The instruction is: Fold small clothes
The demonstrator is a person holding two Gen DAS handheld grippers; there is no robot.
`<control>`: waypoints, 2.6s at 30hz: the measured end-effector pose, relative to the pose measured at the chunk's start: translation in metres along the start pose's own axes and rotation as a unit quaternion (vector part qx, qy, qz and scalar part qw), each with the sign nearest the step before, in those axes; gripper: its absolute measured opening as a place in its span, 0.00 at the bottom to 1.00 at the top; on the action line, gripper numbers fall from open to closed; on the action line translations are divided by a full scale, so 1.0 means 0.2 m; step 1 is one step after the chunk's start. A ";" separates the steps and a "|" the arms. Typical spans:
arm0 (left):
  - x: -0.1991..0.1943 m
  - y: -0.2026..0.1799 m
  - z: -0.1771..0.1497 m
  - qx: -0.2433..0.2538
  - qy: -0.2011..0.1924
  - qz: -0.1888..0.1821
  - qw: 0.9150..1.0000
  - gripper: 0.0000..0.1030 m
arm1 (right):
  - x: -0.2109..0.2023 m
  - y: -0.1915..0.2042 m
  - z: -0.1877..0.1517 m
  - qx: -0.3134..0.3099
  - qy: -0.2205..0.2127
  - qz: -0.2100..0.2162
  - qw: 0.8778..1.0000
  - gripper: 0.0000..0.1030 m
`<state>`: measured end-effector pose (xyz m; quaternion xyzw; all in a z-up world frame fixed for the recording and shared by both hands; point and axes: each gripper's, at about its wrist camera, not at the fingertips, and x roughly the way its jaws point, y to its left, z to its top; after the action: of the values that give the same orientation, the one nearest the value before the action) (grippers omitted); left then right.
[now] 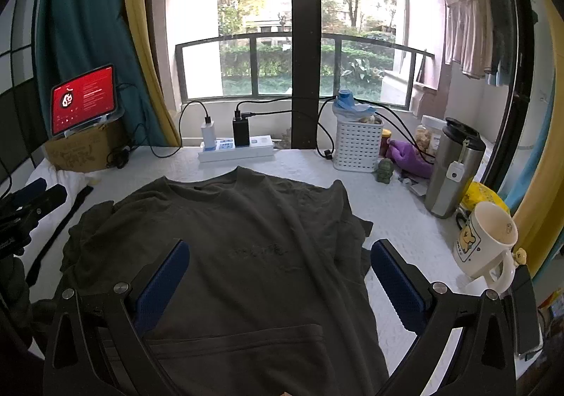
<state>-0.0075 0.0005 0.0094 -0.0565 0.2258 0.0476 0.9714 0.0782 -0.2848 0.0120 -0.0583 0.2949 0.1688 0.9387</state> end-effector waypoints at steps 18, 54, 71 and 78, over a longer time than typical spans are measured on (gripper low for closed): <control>-0.01 0.01 -0.01 -0.001 -0.001 0.003 1.000 0.92 | 0.00 0.02 0.00 -0.005 0.000 0.003 1.000 1.00; 0.20 -0.05 0.03 0.010 0.038 0.004 0.999 0.92 | 0.24 -0.14 0.04 0.008 0.034 -0.001 0.999 1.00; 0.50 -0.05 0.06 0.020 0.079 0.022 0.996 0.92 | 0.64 -0.56 0.08 0.008 0.073 -0.059 0.996 1.00; 0.59 -0.05 0.07 0.020 0.090 0.036 0.995 0.92 | 0.89 -0.70 0.11 0.012 0.099 -0.034 0.994 0.86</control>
<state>0.1060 0.0013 -0.0297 -0.0325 0.3149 0.0731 0.9457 0.2761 -0.3608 -0.0717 -0.0733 0.3865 0.1270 0.9105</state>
